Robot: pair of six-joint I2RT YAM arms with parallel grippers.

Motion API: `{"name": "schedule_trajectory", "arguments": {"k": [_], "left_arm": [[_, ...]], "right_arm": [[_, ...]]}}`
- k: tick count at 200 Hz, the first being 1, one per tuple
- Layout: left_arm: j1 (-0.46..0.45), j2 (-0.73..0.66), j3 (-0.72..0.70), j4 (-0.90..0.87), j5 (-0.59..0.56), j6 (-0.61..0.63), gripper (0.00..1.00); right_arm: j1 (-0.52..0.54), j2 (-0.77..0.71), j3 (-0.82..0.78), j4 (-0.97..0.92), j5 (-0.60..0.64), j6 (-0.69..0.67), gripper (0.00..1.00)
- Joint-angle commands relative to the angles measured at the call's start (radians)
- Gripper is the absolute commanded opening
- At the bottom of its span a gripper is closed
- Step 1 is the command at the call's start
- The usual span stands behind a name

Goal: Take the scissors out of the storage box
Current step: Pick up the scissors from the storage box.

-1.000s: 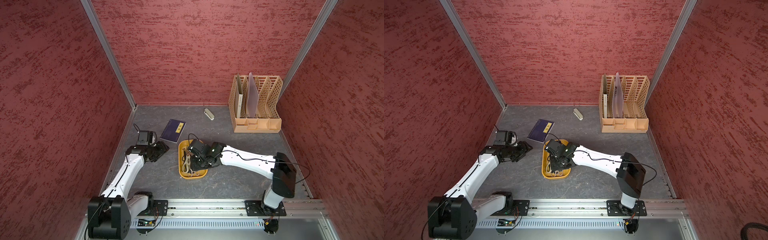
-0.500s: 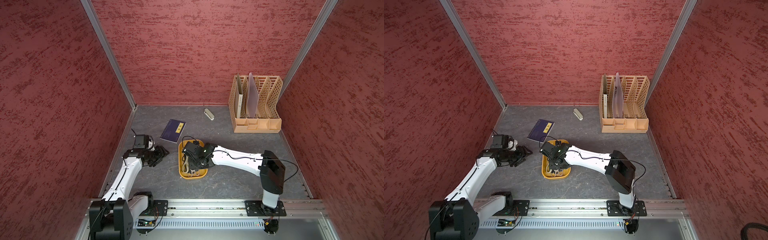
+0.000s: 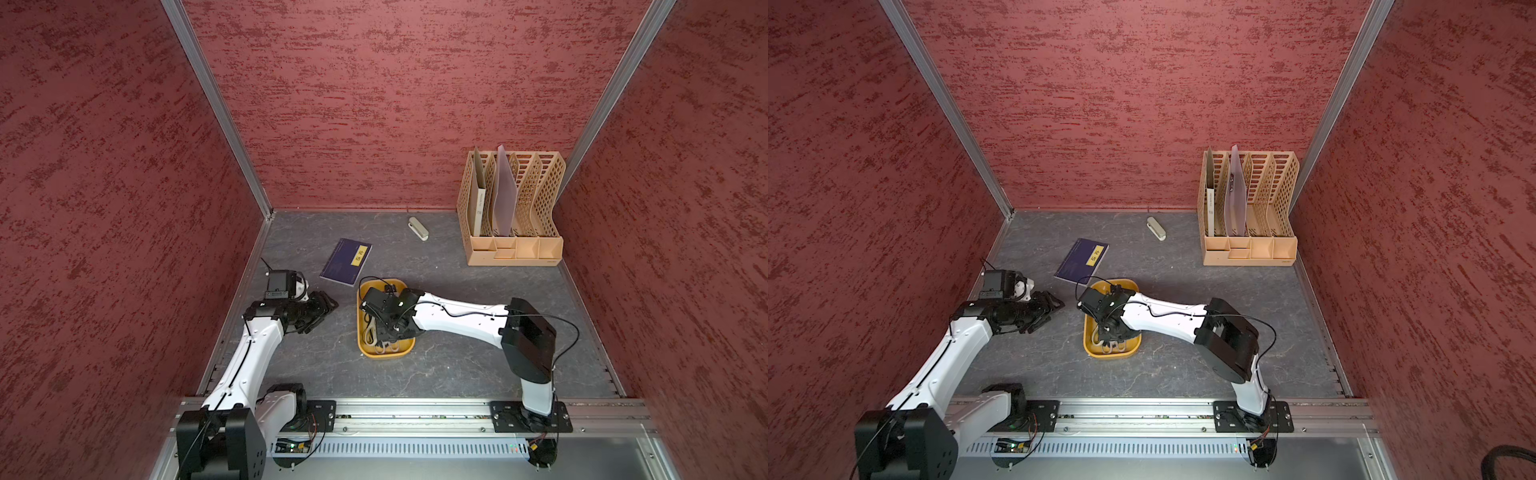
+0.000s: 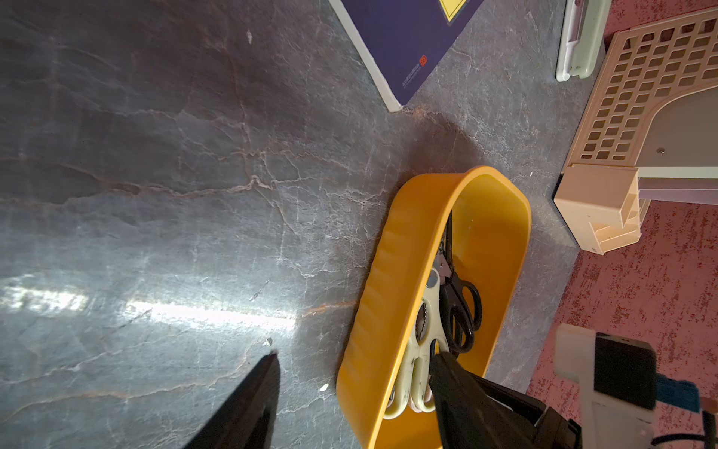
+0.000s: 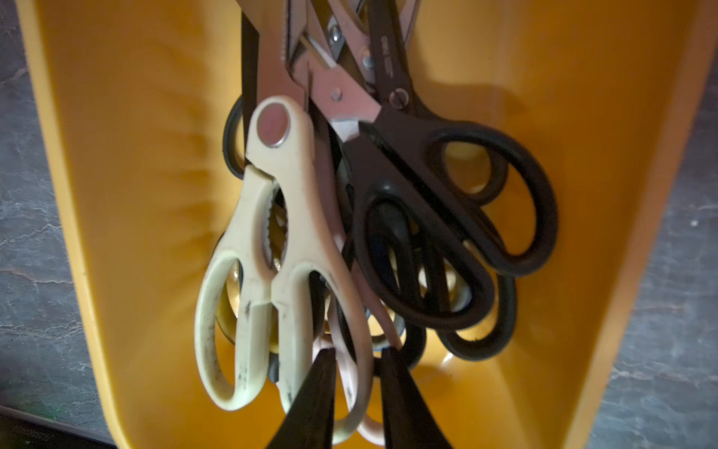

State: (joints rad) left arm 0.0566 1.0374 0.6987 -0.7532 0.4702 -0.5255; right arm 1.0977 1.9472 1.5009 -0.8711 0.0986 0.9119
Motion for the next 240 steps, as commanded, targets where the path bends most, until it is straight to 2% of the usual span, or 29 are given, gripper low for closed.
{"name": "schedule_trajectory", "arguments": {"k": [1,50,73,116,161,180,195,213,231,240], "left_arm": [[0.008,-0.018,-0.008,-0.015,-0.010,0.008,0.66],[0.009,-0.028,-0.012,-0.014,-0.023,0.007,0.66],[0.008,-0.031,-0.012,-0.013,-0.028,0.006,0.66],[0.037,-0.032,-0.011,-0.005,-0.026,0.011,0.66],[0.054,0.003,-0.013,0.015,0.025,0.024,0.67],[0.048,0.031,-0.012,0.037,0.113,0.031,0.67],[0.026,0.045,0.002,0.038,0.140,0.035,0.67],[-0.022,0.048,0.025,0.038,0.135,0.036,0.67],[-0.070,0.059,0.053,0.043,0.116,0.033,0.68],[-0.090,0.071,0.066,0.044,0.104,0.030,0.68]], "right_arm": [[0.004,0.007,0.025,0.016,0.026,-0.002,0.18],[0.004,-0.013,0.024,0.005,0.030,-0.009,0.08],[0.004,-0.032,0.026,0.004,0.036,-0.028,0.00],[0.004,-0.097,0.041,-0.039,0.041,-0.071,0.00],[-0.009,-0.299,-0.035,-0.110,0.129,-0.184,0.00],[-0.051,-0.382,-0.094,-0.155,0.137,-0.254,0.00],[-0.098,-0.440,-0.152,-0.183,0.146,-0.320,0.00],[-0.173,-0.509,-0.222,-0.206,0.180,-0.390,0.00],[-0.272,-0.577,-0.284,-0.204,0.149,-0.458,0.00],[-0.297,-0.599,-0.304,-0.216,0.193,-0.465,0.00]]}}
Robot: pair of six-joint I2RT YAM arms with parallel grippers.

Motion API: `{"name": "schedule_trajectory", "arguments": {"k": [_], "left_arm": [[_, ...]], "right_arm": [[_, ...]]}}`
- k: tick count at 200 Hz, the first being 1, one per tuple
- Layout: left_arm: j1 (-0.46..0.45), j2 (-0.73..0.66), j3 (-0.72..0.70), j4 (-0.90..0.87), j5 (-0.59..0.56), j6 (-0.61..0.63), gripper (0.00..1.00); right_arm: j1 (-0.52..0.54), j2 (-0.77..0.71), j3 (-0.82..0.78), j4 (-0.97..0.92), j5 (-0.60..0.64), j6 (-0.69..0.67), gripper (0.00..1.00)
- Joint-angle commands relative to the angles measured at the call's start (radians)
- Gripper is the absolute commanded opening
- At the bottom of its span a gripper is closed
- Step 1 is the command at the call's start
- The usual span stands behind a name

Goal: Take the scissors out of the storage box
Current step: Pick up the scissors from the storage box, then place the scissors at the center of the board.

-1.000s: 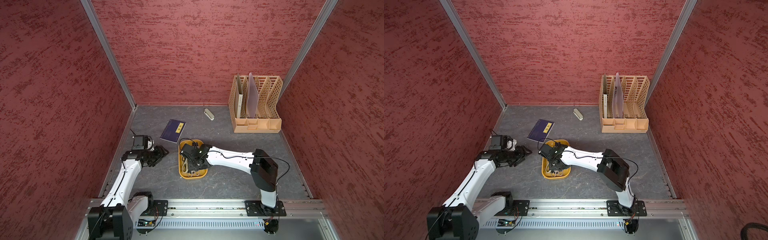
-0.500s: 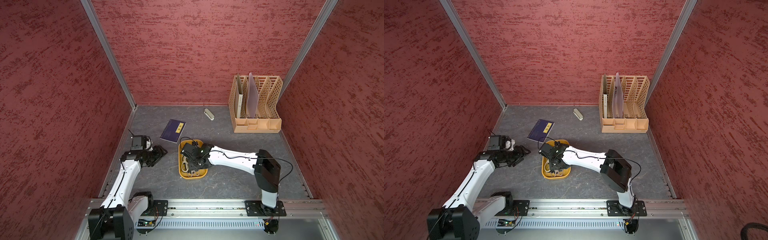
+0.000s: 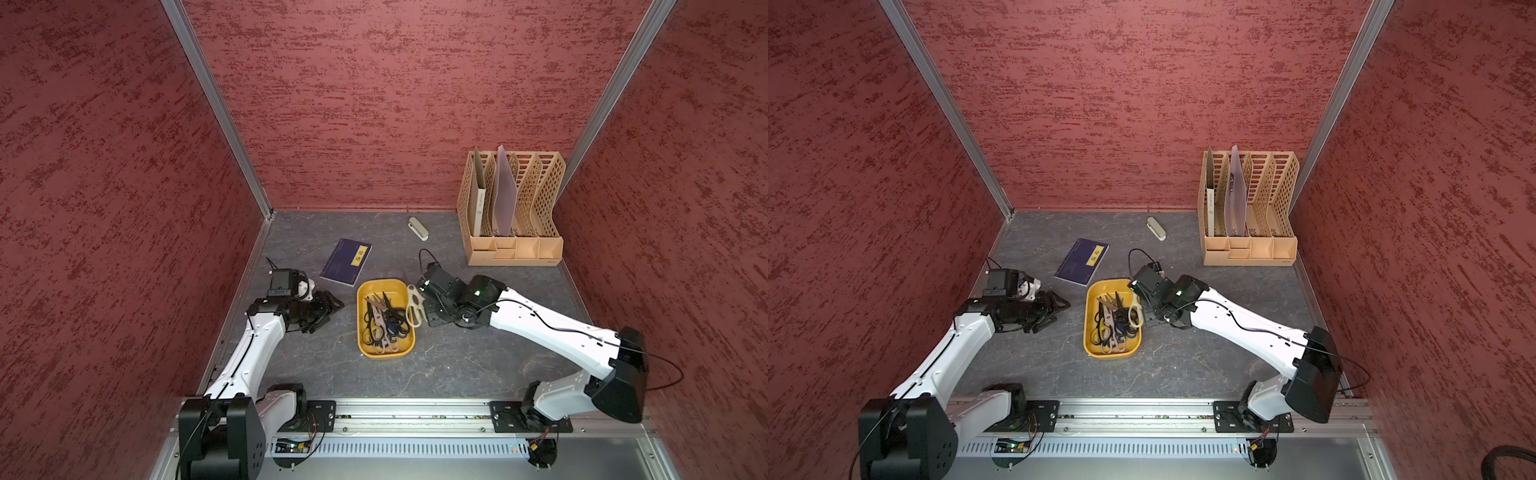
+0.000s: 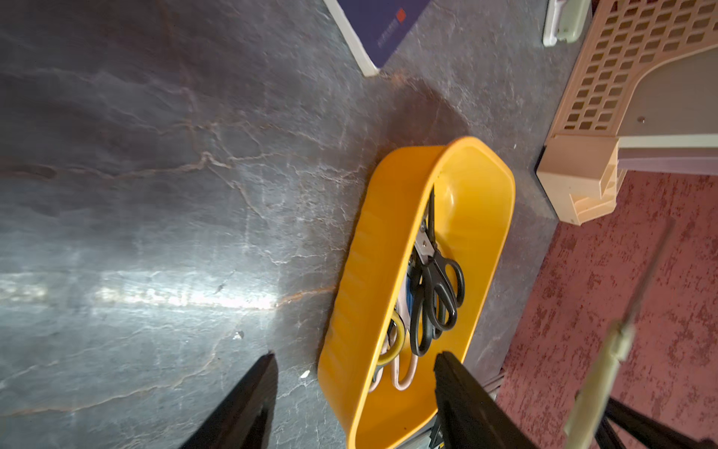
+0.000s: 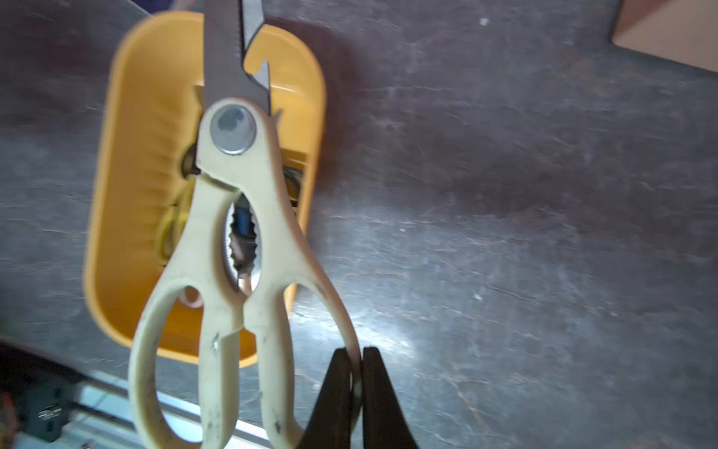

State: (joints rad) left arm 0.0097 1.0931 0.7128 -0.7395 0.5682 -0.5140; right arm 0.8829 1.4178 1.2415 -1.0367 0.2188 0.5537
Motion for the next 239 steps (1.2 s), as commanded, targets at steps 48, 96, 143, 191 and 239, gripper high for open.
{"name": "schedule_trajectory", "arguments": {"k": [48,96,143,191,239], "left_arm": [[-0.080,0.063,0.069,0.053,-0.011,0.006,0.68],[-0.079,0.067,0.077,0.015,-0.068,0.018,0.68],[-0.074,0.032,0.059,-0.003,-0.089,0.014,0.69],[-0.066,-0.008,0.043,-0.006,-0.122,0.008,0.69],[-0.059,-0.011,0.040,-0.015,-0.125,0.006,0.69]], "right_arm": [[-0.210,-0.016,-0.076,0.047,-0.026,-0.247,0.00],[-0.211,0.166,-0.049,0.200,-0.033,-0.095,0.00],[-0.211,0.244,-0.076,0.317,0.021,-0.027,0.00],[-0.211,0.337,-0.079,0.367,0.036,-0.040,0.00],[-0.213,0.410,-0.064,0.378,0.034,0.008,0.00]]}}
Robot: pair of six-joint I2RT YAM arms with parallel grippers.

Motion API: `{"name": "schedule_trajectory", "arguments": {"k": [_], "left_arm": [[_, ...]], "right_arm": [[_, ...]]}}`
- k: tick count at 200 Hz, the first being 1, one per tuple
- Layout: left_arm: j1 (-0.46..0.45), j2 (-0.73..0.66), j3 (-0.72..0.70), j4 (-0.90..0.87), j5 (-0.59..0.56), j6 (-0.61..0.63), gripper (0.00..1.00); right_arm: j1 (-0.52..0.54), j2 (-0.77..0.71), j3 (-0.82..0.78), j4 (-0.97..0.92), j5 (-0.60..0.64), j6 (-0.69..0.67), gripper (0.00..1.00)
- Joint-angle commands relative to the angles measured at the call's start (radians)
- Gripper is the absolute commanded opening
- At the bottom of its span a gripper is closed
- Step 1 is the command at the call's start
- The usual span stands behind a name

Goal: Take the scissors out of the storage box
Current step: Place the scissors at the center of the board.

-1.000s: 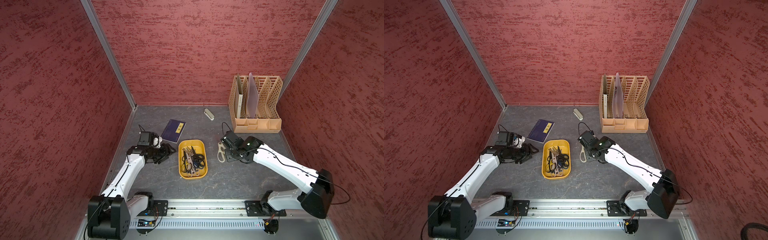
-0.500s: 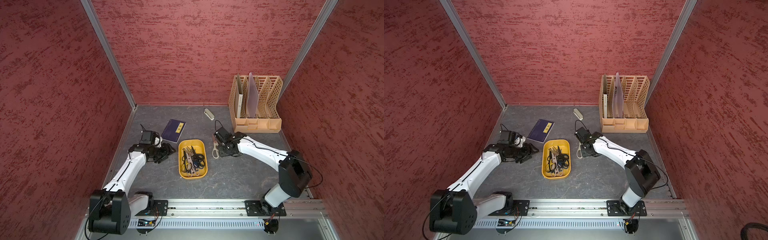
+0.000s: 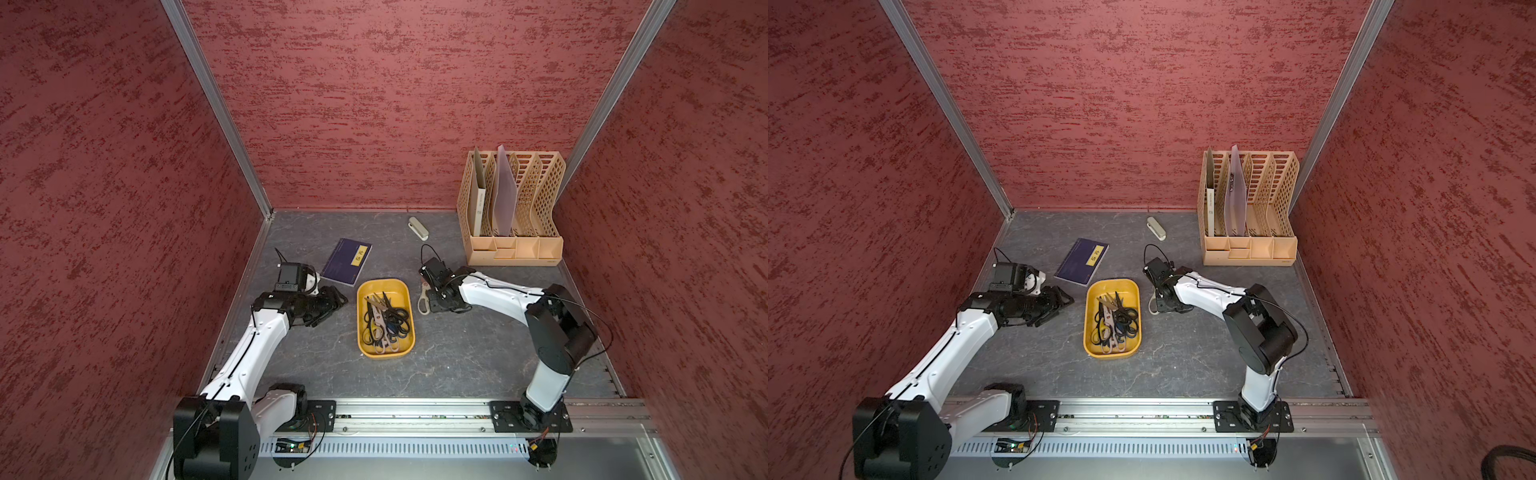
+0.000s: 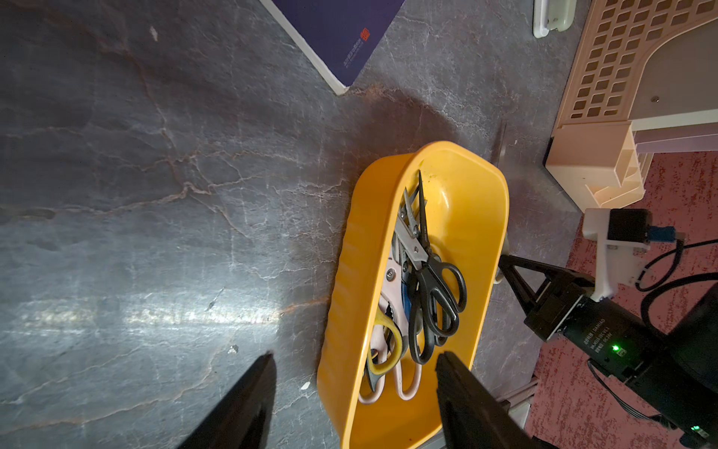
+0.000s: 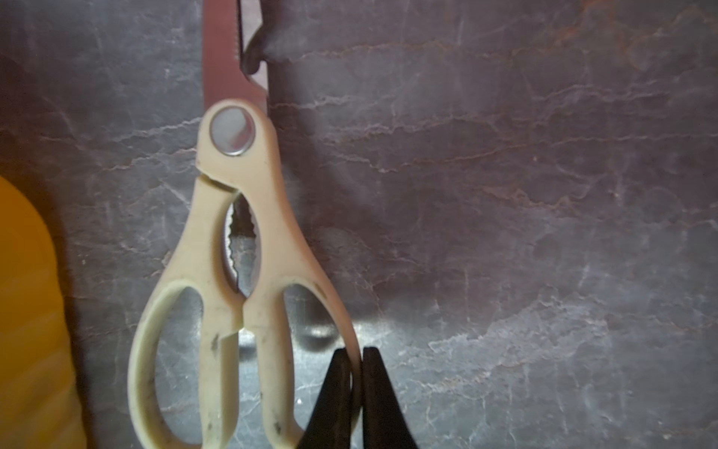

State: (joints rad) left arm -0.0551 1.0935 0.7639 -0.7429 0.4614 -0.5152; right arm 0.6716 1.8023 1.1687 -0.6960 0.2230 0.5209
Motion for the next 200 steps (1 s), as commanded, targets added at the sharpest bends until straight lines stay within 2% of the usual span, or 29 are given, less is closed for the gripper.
{"name": "schedule_trajectory", "arguments": {"k": [1,70,99,137,157,200], "left_arm": [[0.007,-0.012,-0.011,-0.012,-0.018,0.007,0.69],[0.015,-0.035,-0.024,-0.039,-0.024,0.015,0.69],[0.021,-0.050,-0.029,-0.042,-0.026,0.013,0.69],[0.033,-0.054,-0.032,-0.043,-0.023,0.015,0.70],[0.036,-0.050,-0.034,-0.032,-0.017,0.012,0.70],[0.035,-0.024,-0.048,0.006,-0.006,0.004,0.70]], "right_arm": [[-0.001,0.027,0.009,0.037,0.030,0.041,0.00],[-0.007,0.130,0.072,0.027,0.008,0.030,0.00],[-0.007,0.107,0.070,0.025,-0.001,0.042,0.21],[-0.007,0.025,0.126,-0.063,-0.012,0.051,0.27],[-0.006,-0.027,0.172,-0.123,-0.077,0.066,0.28],[0.031,-0.120,0.223,-0.165,-0.334,0.063,0.29]]}}
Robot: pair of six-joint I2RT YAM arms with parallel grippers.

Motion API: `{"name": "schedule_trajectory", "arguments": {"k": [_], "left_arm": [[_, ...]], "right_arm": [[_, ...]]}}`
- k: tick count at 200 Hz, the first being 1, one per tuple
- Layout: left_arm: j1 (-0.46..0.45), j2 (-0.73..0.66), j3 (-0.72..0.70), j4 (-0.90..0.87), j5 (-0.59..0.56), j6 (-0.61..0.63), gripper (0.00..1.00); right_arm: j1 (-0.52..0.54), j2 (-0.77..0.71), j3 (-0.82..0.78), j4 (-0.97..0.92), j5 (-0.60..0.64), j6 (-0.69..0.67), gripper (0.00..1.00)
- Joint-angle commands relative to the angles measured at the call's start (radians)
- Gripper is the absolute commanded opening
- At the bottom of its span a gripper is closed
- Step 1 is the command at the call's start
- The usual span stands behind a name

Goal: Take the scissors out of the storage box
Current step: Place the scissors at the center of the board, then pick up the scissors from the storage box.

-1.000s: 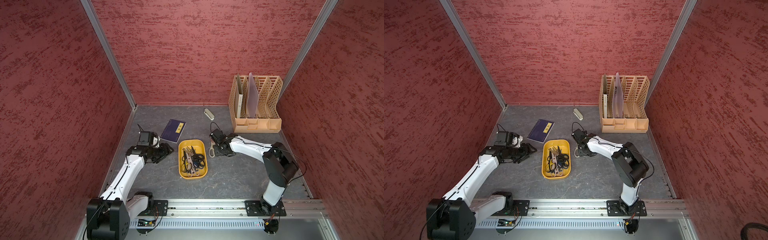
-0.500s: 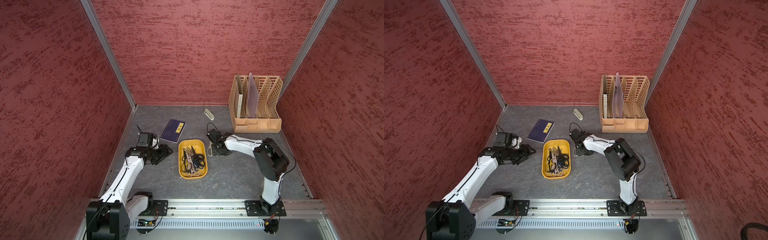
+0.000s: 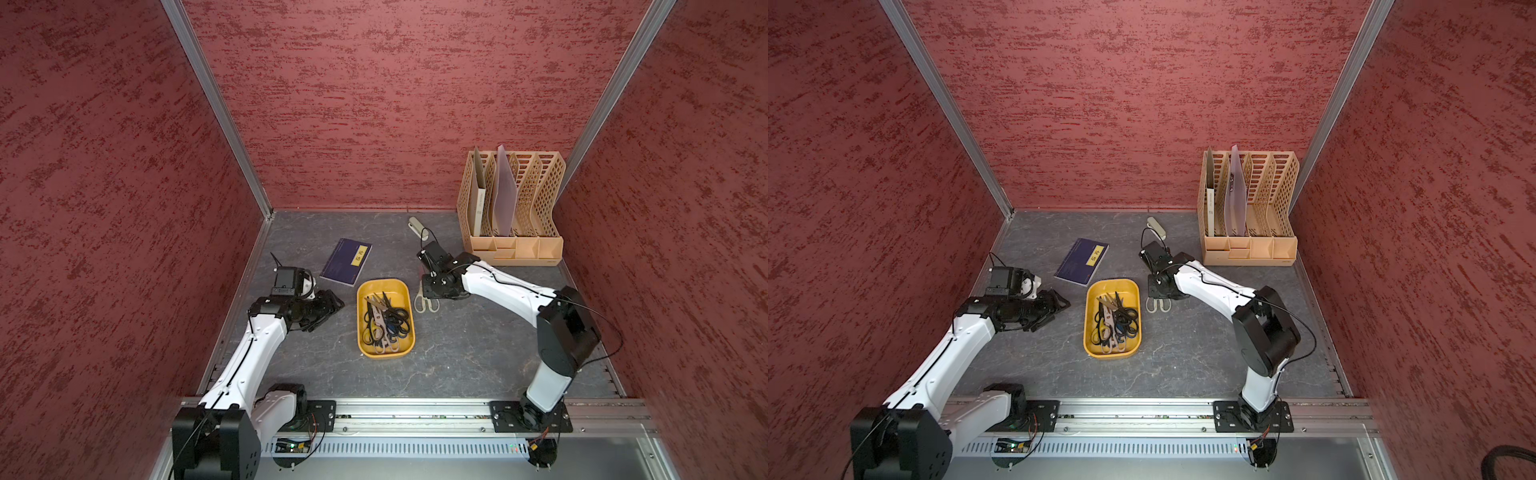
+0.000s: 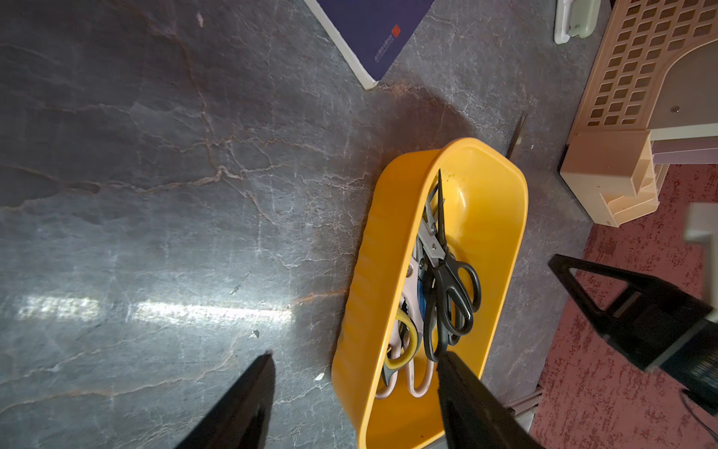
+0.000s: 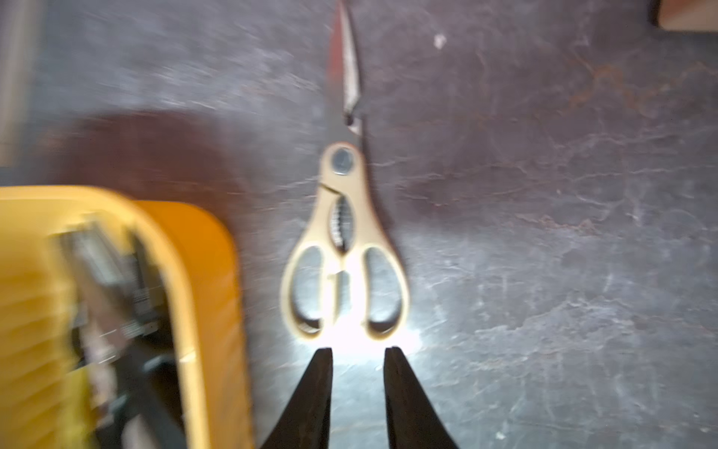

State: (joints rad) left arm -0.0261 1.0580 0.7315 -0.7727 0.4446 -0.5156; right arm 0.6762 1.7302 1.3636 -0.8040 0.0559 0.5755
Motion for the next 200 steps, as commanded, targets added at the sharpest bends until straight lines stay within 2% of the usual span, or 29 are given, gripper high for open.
{"name": "schedule_trajectory", "arguments": {"k": [1,28,64,112,160,200], "left_arm": [[0.006,0.012,-0.015,0.035,0.011,0.005,0.70],[0.009,0.027,-0.018,0.049,0.023,0.007,0.70],[0.008,0.041,-0.018,0.049,0.029,0.013,0.70],[0.009,0.038,-0.019,0.035,0.029,0.012,0.70],[0.010,0.022,-0.025,0.017,0.026,0.011,0.70],[0.013,0.018,-0.027,0.013,0.021,0.011,0.70]], "right_arm": [[0.028,-0.049,0.029,-0.058,-0.169,0.007,0.29],[0.088,-0.044,0.082,-0.106,-0.240,-0.051,0.29],[0.182,0.030,0.189,-0.184,-0.226,-0.120,0.26],[0.266,0.175,0.336,-0.269,-0.166,-0.147,0.27],[0.296,0.267,0.414,-0.337,-0.105,-0.165,0.31],[0.310,0.304,0.426,-0.347,-0.092,-0.177,0.32]]}}
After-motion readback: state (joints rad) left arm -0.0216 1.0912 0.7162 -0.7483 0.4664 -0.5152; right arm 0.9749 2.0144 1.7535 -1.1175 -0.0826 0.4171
